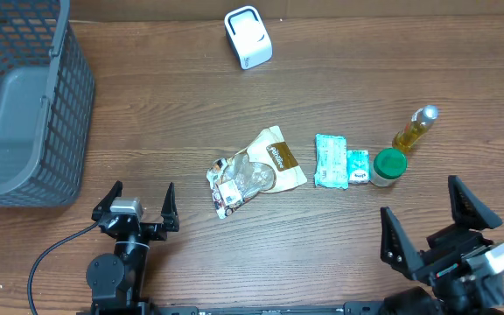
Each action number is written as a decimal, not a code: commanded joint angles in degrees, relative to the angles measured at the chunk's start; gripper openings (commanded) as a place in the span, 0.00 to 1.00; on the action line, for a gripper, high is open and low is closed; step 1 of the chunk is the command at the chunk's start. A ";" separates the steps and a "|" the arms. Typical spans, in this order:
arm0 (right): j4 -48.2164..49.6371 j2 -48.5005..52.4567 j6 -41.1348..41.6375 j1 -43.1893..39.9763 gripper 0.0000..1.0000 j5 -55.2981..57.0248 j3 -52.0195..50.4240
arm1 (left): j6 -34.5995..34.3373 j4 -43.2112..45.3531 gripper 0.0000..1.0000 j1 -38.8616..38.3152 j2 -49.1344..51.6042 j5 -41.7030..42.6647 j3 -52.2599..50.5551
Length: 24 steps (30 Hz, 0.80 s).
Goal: Scan the item barcode
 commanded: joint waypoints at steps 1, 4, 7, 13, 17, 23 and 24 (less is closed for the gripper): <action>5.68 -0.55 -5.51 -1.05 1.00 -4.98 -5.77 | -0.79 -0.17 1.00 -0.44 -0.66 -0.20 -0.22; 12.09 -0.55 -5.46 -1.53 1.00 -6.10 -11.78 | -0.79 -0.17 1.00 -0.44 -0.66 -0.20 -0.22; 15.89 -0.55 -5.46 -1.53 1.00 -6.08 -17.03 | -0.79 -0.17 1.00 -0.44 -0.66 -0.20 -0.22; 18.58 -0.57 -5.25 -1.88 1.00 -5.84 -24.15 | -0.79 -0.17 1.00 -0.44 -0.66 -0.20 -0.22; 15.85 -0.57 -5.05 -3.26 1.00 -5.88 -26.73 | -0.79 -0.20 1.00 -0.44 -0.66 -0.20 -0.22; 6.58 -0.57 -5.05 -5.18 1.00 -5.55 -28.28 | -0.79 -0.17 1.00 -0.44 -0.66 -0.20 -0.22; 5.22 -0.57 -5.05 -5.29 1.00 -5.25 -28.55 | -0.79 -0.17 1.00 -0.44 -0.66 -0.20 -0.22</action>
